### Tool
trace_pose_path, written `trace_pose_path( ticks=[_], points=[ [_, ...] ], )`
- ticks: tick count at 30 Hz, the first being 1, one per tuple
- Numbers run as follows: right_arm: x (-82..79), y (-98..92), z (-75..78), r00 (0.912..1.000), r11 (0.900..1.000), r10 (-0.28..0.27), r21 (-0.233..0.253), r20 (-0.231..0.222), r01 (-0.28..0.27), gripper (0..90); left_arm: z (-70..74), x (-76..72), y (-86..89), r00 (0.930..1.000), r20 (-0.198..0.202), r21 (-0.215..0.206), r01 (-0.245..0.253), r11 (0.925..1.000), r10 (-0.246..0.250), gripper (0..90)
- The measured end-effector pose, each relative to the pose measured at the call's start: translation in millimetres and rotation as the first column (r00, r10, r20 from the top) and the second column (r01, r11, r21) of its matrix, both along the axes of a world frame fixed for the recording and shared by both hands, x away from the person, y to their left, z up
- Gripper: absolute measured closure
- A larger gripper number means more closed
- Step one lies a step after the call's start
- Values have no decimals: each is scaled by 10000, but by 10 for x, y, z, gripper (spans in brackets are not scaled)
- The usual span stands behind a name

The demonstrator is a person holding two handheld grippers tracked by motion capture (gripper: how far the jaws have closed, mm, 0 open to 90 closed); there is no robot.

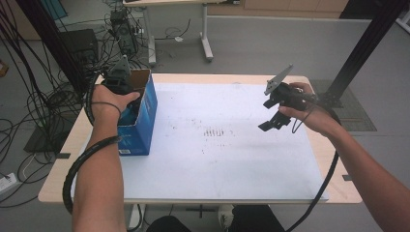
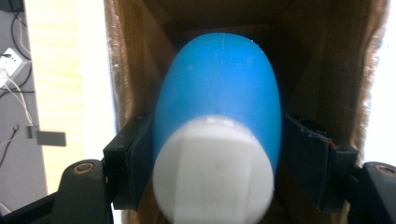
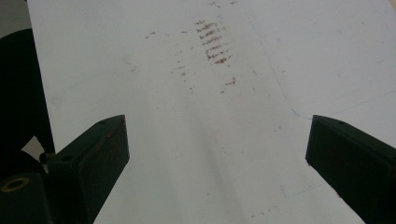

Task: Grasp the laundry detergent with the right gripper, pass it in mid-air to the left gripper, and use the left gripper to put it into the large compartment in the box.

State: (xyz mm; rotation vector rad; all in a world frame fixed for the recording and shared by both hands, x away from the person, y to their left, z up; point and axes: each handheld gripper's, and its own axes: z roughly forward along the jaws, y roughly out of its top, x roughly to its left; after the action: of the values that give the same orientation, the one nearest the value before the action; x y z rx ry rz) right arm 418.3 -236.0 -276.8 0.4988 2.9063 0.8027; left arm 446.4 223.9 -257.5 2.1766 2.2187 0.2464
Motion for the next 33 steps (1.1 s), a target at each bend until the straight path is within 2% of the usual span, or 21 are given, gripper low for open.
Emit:
trace_pose_path(
  ticks=[8,15,23,26,33],
  points=[
    [0,24,4,10000,10000,-52,-60,-11,52,60,219,-85,13,9993,375,82,22,10000,-25,254],
    [20,50,20,9999,9996,-114,-244,-25,113,60,466,-151,-98,9952,821,-25,532,9986,-528,198],
    [81,60,105,9998,9982,-167,-571,45,170,60,673,-146,-468,9825,1238,-104,1418,9898,-1394,146],
    [110,48,123,9997,9966,-232,-796,28,234,60,700,-121,-634,9761,1366,-144,1723,9849,-1688,130],
    [247,2,169,9992,9927,-400,-1139,36,401,61,696,-16,-964,9619,1369,-239,2422,9699,-2368,114]
  ],
)
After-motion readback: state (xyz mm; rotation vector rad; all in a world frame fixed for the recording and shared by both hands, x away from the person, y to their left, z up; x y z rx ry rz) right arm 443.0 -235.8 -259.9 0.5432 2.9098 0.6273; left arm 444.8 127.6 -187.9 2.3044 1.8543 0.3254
